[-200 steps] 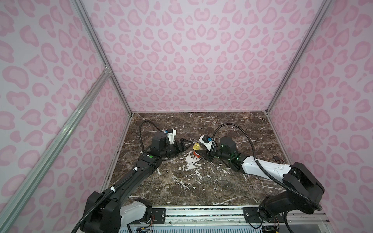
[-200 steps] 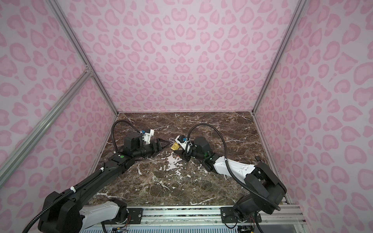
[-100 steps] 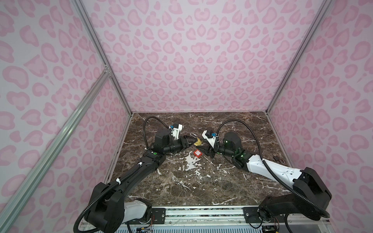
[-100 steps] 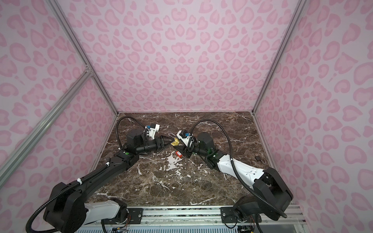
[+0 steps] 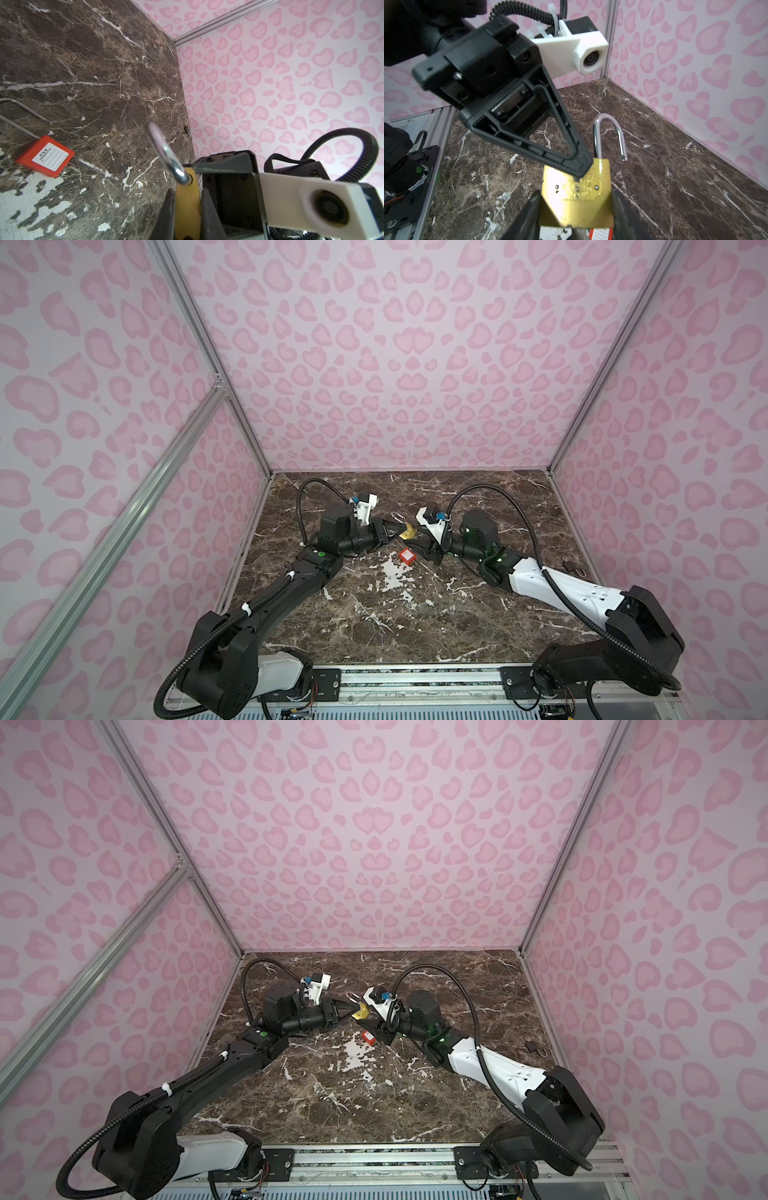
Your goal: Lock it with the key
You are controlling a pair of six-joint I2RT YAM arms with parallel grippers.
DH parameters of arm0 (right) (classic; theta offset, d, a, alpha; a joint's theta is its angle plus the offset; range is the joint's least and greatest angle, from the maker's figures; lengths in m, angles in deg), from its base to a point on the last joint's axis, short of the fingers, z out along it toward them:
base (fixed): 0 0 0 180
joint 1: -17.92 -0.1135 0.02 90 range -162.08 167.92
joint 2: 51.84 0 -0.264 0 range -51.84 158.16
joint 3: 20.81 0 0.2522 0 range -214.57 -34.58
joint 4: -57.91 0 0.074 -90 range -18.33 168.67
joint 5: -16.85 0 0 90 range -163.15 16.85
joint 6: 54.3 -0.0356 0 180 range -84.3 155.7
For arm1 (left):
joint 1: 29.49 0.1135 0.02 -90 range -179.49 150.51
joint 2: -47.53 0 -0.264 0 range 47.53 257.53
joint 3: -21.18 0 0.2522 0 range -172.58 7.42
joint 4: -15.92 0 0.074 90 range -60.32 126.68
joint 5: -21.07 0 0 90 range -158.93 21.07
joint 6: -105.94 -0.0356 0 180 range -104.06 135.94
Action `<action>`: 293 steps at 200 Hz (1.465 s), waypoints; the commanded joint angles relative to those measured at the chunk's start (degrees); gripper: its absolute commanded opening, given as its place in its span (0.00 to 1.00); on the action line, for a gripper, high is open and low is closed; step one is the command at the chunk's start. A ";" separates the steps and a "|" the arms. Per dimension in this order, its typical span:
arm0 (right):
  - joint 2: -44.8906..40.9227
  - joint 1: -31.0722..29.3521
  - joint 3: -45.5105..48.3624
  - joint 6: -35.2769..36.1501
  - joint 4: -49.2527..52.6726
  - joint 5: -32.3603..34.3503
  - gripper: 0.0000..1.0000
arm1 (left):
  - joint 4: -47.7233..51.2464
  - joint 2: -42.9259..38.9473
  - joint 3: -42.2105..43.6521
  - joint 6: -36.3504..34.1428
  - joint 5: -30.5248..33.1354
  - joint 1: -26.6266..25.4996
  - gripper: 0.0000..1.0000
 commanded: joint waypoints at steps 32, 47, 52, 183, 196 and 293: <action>-6.88 2.77 3.72 -9.73 -6.55 2.29 0.99 | -5.95 -2.01 -1.57 -0.79 4.40 -0.10 0.04; -9.06 5.84 5.85 -17.42 -11.65 0.85 0.99 | -9.93 -2.79 -0.87 -0.78 8.01 -0.11 0.04; -9.48 6.98 6.18 -20.48 -13.16 -0.29 0.99 | -12.09 -2.80 -0.61 -0.32 8.66 -0.11 0.04; -0.29 13.83 -5.40 -71.58 -25.85 -12.50 0.81 | -44.95 5.68 -7.00 12.45 8.61 -1.69 0.04; 0.96 13.03 -6.20 -72.27 -27.63 -12.80 0.79 | -44.99 5.80 -7.00 12.49 8.57 -1.78 0.04; 4.77 9.36 -9.83 -73.76 -32.12 -12.50 0.50 | -46.23 6.02 -6.31 13.06 8.69 -1.95 0.04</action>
